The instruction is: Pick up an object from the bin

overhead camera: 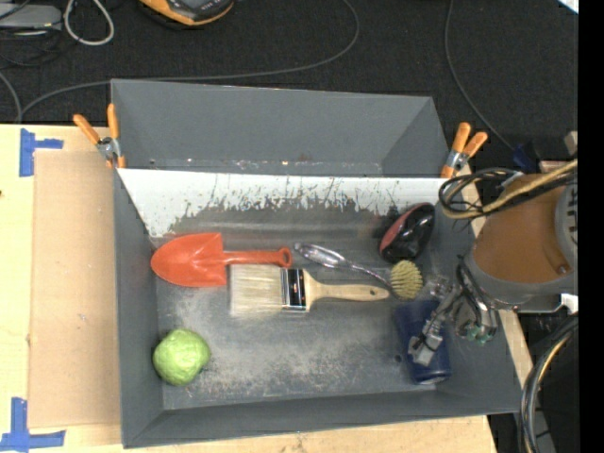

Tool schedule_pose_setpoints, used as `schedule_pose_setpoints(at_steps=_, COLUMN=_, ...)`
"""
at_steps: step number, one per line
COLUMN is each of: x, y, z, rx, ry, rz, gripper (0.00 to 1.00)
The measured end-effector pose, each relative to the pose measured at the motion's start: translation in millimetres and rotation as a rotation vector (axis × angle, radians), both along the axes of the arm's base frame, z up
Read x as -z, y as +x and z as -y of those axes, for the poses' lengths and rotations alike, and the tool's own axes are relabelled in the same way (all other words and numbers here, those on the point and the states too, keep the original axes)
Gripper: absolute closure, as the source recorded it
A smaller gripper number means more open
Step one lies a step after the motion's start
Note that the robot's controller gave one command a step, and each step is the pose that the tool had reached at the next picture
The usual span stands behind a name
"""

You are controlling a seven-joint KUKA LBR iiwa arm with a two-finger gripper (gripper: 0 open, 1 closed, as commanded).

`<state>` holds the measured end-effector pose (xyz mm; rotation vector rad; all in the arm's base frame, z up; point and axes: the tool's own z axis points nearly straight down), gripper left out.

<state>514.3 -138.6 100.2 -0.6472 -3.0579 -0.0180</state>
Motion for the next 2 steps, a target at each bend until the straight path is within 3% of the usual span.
schedule_pose_setpoints(at_steps=1, x=30.3, y=-2.0, z=4.9, rx=0.23, ry=-0.006, rz=0.015, gripper=0.0)
schedule_pose_setpoints(at_steps=2, x=27.6, y=-13.1, z=-0.4, rx=0.338, ry=0.001, rz=0.016, gripper=1.0)
